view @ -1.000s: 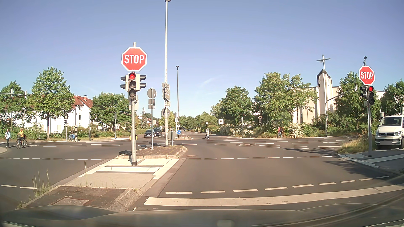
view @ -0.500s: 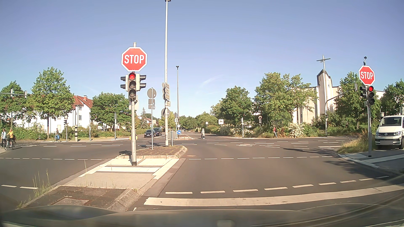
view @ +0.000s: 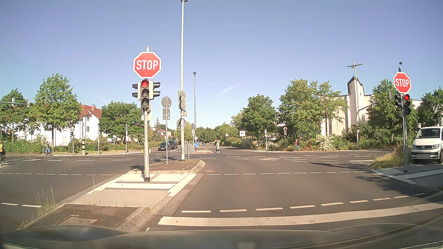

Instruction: Follow the waypoints while adhering to traffic rules and regulations

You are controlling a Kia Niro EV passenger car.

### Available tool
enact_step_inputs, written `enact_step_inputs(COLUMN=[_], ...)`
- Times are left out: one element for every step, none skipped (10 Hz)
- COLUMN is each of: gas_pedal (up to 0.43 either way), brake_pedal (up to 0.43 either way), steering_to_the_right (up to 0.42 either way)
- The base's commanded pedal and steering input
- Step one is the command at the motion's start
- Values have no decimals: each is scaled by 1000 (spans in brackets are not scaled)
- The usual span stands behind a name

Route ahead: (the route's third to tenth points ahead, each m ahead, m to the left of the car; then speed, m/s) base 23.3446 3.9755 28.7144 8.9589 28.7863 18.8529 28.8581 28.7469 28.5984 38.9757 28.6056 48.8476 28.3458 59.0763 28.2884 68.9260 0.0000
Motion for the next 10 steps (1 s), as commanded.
enact_step_inputs(gas_pedal=[0, 0, 0, 0, 0, 0, 0, 0, 0, 0], brake_pedal=[311, 311, 311, 311, 311, 311, 311, 311, 311, 311], steering_to_the_right=[12, 12, 12, 12, 12, 12, 12, 12, 12, 12])
